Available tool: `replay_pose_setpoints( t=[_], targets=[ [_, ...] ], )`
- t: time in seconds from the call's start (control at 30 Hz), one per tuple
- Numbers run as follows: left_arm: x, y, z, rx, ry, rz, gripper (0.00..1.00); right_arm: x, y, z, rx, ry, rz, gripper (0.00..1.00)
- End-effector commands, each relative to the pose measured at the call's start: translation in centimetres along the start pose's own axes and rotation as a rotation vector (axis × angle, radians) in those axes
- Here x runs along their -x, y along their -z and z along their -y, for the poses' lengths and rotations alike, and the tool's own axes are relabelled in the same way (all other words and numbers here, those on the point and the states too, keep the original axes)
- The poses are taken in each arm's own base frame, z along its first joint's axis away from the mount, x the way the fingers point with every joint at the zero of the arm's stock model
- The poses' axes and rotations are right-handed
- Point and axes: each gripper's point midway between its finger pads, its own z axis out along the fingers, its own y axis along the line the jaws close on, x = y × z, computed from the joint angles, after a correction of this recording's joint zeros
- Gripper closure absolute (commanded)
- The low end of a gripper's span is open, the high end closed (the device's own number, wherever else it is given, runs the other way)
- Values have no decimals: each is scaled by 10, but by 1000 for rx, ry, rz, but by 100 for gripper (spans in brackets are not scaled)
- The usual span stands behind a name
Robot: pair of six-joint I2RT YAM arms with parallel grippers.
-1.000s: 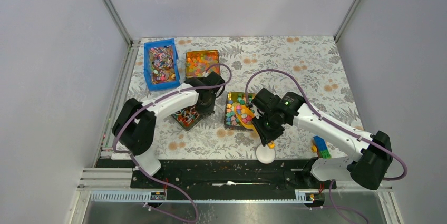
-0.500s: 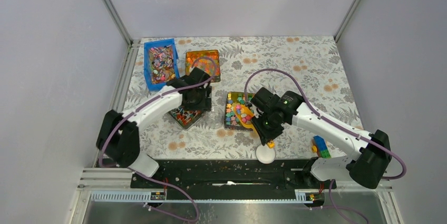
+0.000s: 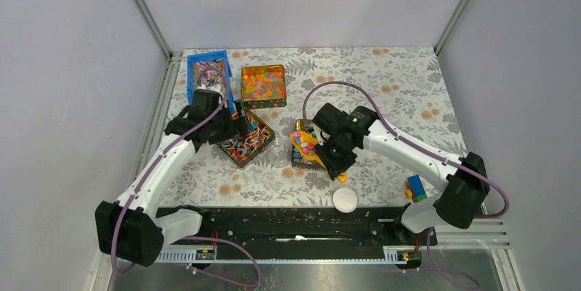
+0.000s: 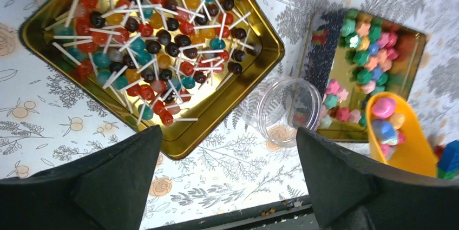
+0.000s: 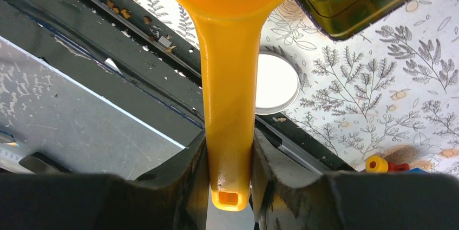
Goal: Pack the candies
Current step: Place the fake candies in the packing bottle.
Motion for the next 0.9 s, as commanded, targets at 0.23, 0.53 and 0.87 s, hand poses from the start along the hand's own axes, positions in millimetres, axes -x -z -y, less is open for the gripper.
replay_pose_setpoints(
  t=[0.23, 0.53, 0.87],
  targets=[
    [31, 28, -6, -173, 144, 135, 1, 21, 7, -23, 88, 95, -12, 100],
    [24, 16, -6, -187, 128, 74, 1, 20, -2, -37, 160, 89, -100, 100],
    [19, 7, -5, -201, 140, 33, 1, 19, -4, -48, 215, 84, -209, 100]
  ],
)
